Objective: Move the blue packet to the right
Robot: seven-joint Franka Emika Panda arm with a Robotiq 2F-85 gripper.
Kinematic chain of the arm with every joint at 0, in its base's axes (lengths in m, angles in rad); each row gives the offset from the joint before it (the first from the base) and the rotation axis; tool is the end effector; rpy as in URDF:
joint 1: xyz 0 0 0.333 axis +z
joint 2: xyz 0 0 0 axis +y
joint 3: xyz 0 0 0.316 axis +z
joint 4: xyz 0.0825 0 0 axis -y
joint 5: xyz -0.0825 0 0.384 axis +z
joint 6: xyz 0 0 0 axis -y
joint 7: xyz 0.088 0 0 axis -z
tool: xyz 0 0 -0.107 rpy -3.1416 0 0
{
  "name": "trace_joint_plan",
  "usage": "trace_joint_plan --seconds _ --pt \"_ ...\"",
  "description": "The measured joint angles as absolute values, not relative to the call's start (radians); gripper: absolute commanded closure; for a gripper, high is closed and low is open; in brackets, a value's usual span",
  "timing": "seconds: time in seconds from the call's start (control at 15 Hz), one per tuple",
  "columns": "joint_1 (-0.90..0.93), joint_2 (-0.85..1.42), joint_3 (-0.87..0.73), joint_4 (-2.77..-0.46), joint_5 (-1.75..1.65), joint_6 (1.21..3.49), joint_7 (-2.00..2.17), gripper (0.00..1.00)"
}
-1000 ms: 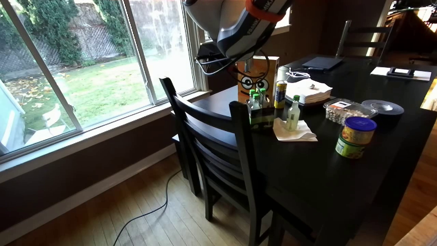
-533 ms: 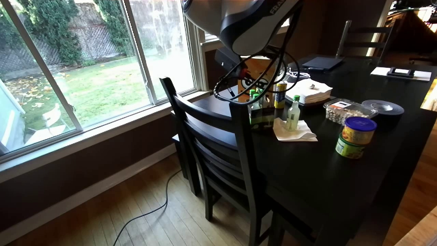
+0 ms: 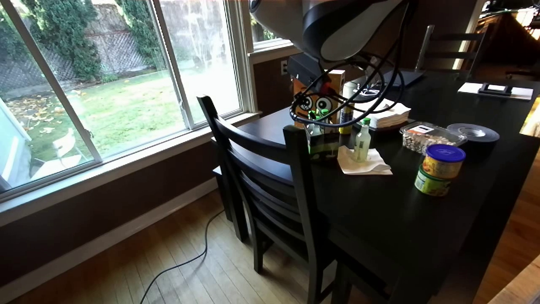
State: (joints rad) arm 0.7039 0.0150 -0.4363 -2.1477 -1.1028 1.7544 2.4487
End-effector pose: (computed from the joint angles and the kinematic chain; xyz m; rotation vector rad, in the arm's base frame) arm 0.5199 0.0606 0.4106 1.5067 -1.7430 1.1856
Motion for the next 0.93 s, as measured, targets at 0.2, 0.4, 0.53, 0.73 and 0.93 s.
trace_joint_plan --seconds 0.2,0.4,0.53,0.73,0.93 --pt "0.598 0.017 -0.321 -2.151 -1.103 1.779 2.448 1.00" --pt "0.417 0.008 -0.164 -2.196 -1.119 1.938 2.451 1.00" --pt "0.320 -0.015 -0.112 -2.254 -1.156 2.059 2.469 1.00" --pt "0.203 -0.076 -0.086 -2.344 -1.234 2.200 2.526 1.00" --pt "0.115 -0.144 -0.084 -2.425 -1.313 2.313 2.560 1.00"
